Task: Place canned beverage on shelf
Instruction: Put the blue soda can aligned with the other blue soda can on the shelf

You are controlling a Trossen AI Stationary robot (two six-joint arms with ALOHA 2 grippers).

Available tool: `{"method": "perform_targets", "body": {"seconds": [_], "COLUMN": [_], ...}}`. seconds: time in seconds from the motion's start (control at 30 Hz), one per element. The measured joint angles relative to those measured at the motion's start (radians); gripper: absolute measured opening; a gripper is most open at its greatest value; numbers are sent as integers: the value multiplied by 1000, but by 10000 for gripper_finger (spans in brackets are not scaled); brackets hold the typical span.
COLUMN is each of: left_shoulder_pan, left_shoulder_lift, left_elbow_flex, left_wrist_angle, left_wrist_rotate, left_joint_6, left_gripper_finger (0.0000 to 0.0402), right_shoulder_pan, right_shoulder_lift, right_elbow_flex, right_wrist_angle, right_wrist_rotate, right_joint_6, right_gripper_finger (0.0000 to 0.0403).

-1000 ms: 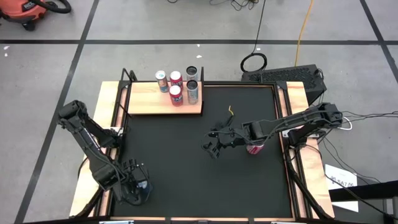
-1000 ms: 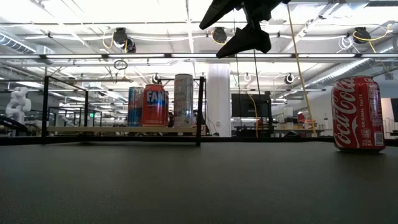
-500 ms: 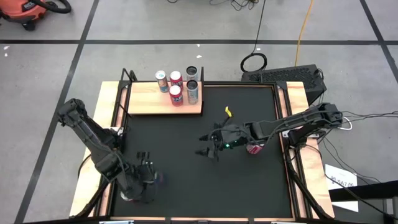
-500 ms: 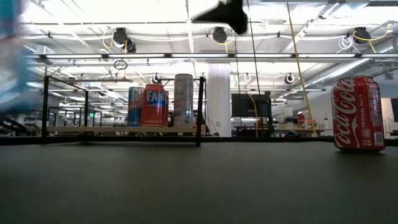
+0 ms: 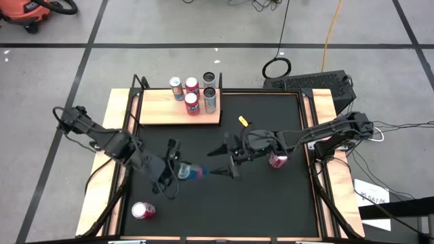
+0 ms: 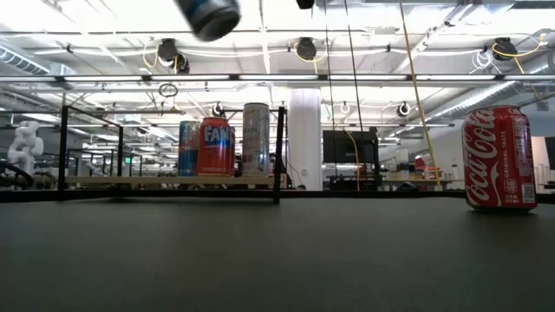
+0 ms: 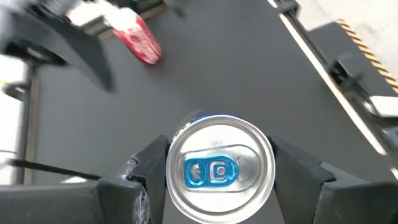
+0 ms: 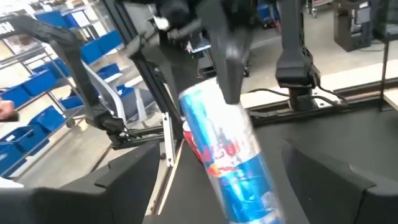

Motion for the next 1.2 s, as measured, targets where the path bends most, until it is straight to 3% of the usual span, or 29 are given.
{"method": "perform_targets", "body": {"seconds": [0.6,0.8,1.03,1.13,1.2], "left_shoulder_pan": [107,109,113,118,123], "left_shoulder_lift": [0,0,0,-1,-12], "left_elbow_flex": [40,40,41,41,41], "left_wrist_angle": [161,186,177,171,136], "left_wrist_rotate": [125,135,126,108,92], "left_joint_6": [223,252,221,114,22], "left_gripper_finger": [212,212,213,223,243], "right_shoulder_pan": [-8,-21,-29,-35,-37], "right_shoulder_lift": [30,30,30,30,26], "right_elbow_flex": [1,1,0,0,0], "right_wrist_angle": [-6,-11,-11,-5,-3], "right_wrist_rotate": [-76,-132,-137,-146,-96], "right_joint_6": [47,60,58,70,71], "right_gripper_finger": [323,281,225,224,228]}}
